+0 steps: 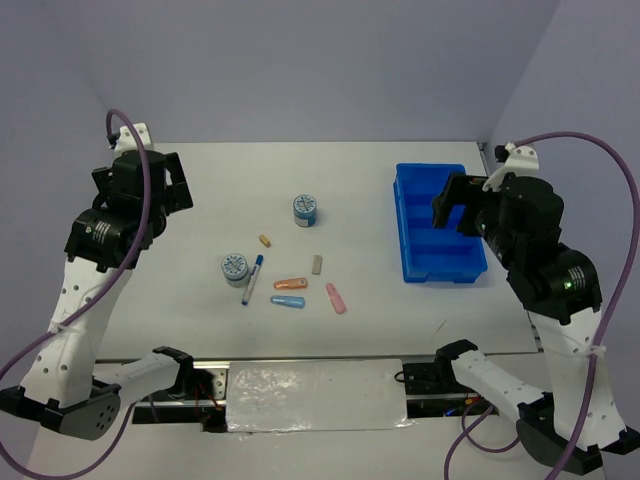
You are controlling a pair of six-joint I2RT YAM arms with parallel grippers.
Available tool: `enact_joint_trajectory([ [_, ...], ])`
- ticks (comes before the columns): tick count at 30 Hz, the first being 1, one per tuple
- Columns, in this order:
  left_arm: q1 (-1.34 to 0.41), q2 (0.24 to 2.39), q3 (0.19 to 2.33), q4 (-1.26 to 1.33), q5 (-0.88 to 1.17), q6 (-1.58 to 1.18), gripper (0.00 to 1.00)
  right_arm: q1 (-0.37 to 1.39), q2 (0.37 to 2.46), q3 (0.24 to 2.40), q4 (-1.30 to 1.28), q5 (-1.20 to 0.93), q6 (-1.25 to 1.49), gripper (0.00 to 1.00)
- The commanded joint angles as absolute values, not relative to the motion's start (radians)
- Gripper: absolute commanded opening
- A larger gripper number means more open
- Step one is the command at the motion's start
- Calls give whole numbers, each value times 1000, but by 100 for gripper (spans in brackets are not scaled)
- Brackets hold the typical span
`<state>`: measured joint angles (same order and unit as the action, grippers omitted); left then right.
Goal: Sort the stationery into containers
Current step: Pick up the stationery from the center of the board.
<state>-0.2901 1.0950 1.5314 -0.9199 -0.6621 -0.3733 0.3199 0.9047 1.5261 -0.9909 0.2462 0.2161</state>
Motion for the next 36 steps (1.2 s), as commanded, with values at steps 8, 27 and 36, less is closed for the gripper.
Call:
enact_joint_trajectory([
  [8,-295,1032,1468,-899,-670,-414,99,322,997,1470,-814,-136,207,100],
  [27,-293,951,1367,-991,-551,-515,99,721,2250,2315,-787,344,249,100],
  [36,-301,969,1342,-991,-551,-494,99,719,2292,2152,-710,367,187,100],
])
